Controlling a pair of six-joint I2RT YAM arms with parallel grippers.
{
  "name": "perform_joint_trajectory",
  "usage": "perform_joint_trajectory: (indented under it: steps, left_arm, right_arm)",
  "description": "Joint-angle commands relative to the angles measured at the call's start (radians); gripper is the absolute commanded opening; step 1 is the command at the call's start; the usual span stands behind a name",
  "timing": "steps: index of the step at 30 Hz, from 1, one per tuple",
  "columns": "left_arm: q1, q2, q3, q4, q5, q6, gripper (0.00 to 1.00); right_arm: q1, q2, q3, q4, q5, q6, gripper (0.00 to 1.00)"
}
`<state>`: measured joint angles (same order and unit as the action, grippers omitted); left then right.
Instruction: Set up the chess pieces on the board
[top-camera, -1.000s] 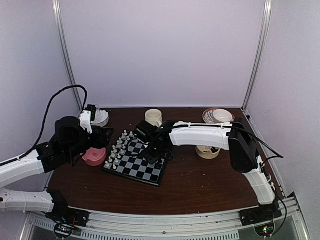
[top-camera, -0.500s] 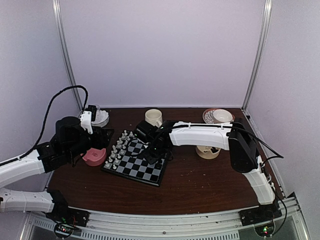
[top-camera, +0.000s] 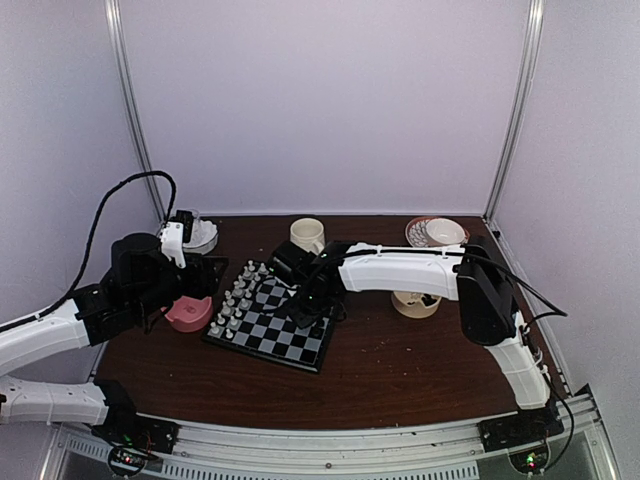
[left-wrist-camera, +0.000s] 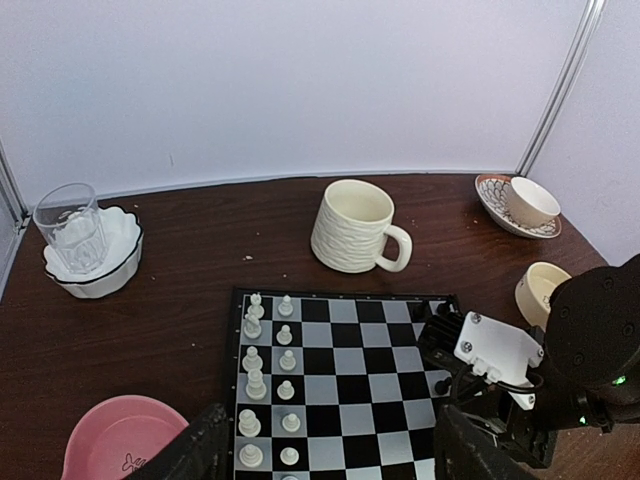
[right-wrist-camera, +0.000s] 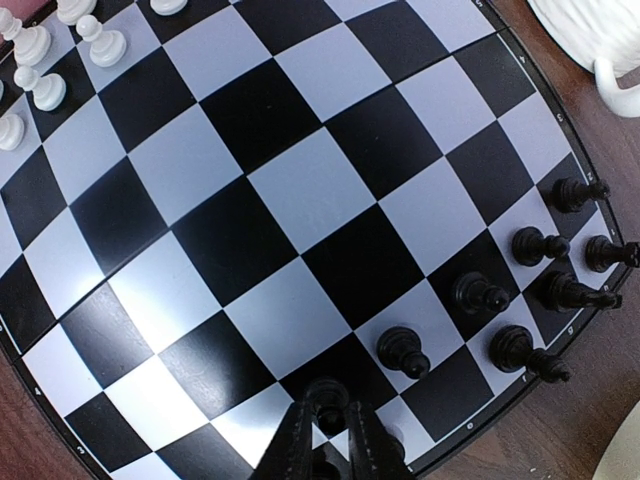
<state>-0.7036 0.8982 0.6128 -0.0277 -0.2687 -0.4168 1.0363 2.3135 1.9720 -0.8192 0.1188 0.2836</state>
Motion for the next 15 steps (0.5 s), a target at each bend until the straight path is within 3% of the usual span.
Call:
perform_joint_trajectory:
  steps: [1, 6, 15]
  left_arm:
    - [0.0, -0.002, 0.021, 0.003, 0.002, 0.009, 0.71]
    - [0.0, -0.006, 0.022, 0.003, 0.002, 0.01, 0.71]
    - [0.0, -0.01, 0.02, 0.004, 0.0, 0.018, 0.71]
  right_arm:
    - [-0.004, 0.007, 0.01, -0.005, 0.004, -0.003, 0.16]
    - [-0.002, -0.018, 0.019, -0.002, 0.021, -0.013, 0.27]
    - [0.008, -0.163, -0.029, 0.045, 0.052, -0.048, 0.28]
